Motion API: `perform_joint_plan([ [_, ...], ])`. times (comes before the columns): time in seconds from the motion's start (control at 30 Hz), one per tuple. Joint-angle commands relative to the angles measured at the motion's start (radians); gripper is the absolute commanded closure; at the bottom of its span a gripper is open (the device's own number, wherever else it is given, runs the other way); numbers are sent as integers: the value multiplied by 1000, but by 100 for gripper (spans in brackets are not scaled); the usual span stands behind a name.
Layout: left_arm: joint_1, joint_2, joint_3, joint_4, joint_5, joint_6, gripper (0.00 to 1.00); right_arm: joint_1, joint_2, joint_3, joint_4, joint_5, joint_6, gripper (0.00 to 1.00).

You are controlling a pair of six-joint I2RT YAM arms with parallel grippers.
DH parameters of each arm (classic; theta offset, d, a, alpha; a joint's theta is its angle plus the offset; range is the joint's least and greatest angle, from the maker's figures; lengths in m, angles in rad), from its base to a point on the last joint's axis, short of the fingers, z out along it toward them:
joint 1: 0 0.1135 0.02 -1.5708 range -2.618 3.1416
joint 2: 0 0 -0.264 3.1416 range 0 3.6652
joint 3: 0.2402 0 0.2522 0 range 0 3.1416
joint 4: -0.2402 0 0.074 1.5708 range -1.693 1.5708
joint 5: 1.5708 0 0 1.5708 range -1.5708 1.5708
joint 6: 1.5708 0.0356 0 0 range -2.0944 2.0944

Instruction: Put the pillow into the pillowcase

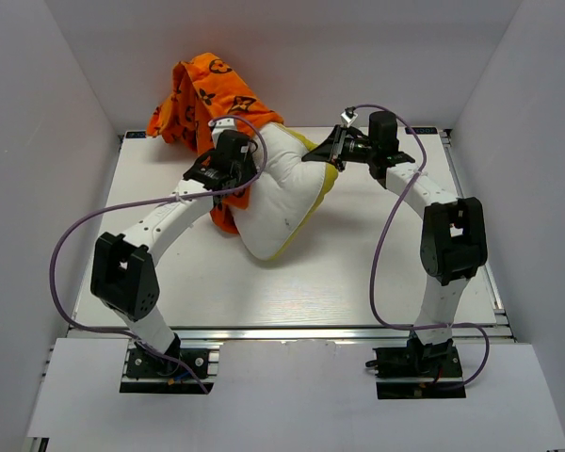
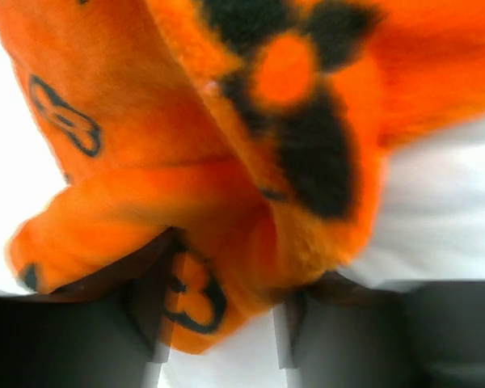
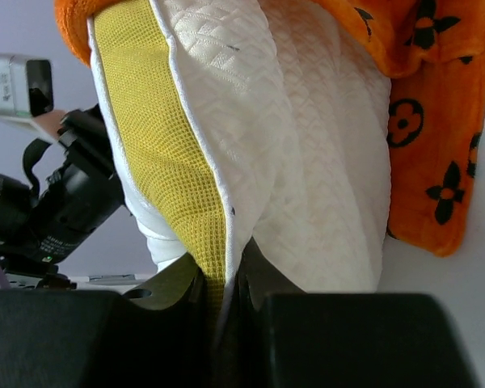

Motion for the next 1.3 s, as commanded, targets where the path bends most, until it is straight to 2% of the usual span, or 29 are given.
perform_joint_plan([
  [0.0, 34, 7, 22, -53, -55, 33, 49, 15, -42, 0, -23, -4, -48, 100],
  [0.07, 41, -2, 28, -65, -50, 47, 69, 15, -46, 6, -41, 3, -77, 100],
  [0.1, 41, -9, 31, -75, -29, 56, 85, 15, -44, 13, -60, 16, -96, 100],
  [0.17, 41, -34, 72, -96, 23, 82, 97, 15, -43, 29, -101, 28, -149, 100],
  [0.2, 41, -45, 92, -104, 121, 94, 100, 15, -41, 33, -112, 36, -162, 100],
  [0.3, 40, -63, 239, -105, 374, 104, 100, 15, -35, 29, -92, 37, -137, 100],
  [0.33, 40, -48, 306, -117, 604, 88, 100, 14, -30, 29, -46, 37, -114, 100],
  [0.37, 32, -22, 386, -146, 711, 46, 100, 14, -24, 44, -19, 37, -55, 100],
  [0.4, 22, 51, 575, -176, 793, 22, 100, 15, -4, 68, 3, 39, -35, 100],
  [0.43, 5, 97, 682, -202, 915, 2, 100, 15, 5, 101, 17, 42, -21, 100],
  [0.5, -32, 188, 934, -239, 1000, -77, 100, 26, 29, 203, 57, 45, 5, 100],
  [0.57, -43, 253, 968, -181, 1082, -207, 100, 47, 34, 262, 42, 42, -5, 100],
  [0.67, -78, 239, 818, 197, 1120, -388, 100, 87, 4, 259, 52, 22, 10, 100],
  [0.7, -89, 251, 809, 239, 1125, -415, 100, 93, -22, 222, 83, 8, 36, 100],
  [0.83, -169, 398, 1004, 298, 1168, -525, 100, 87, -75, 149, 181, 14, 128, 100],
  [0.97, -215, 403, 909, 477, 1176, -642, 100, 17, -41, 112, 187, 45, 176, 100],
  [1.03, -221, 406, 890, 505, 1163, -656, 100, 3, -47, 48, 221, 43, 209, 100],
  [1.13, -223, 417, 875, 510, 1131, -648, 100, -3, -62, 0, 94, 103, 37, 100],
  [1.17, -219, 412, 853, 478, 1114, -609, 100, -17, -62, -20, 4, 137, -73, 100],
  [1.27, -210, 363, 696, 386, 1033, -526, 100, -77, -29, -48, -127, 207, -203, 98],
])
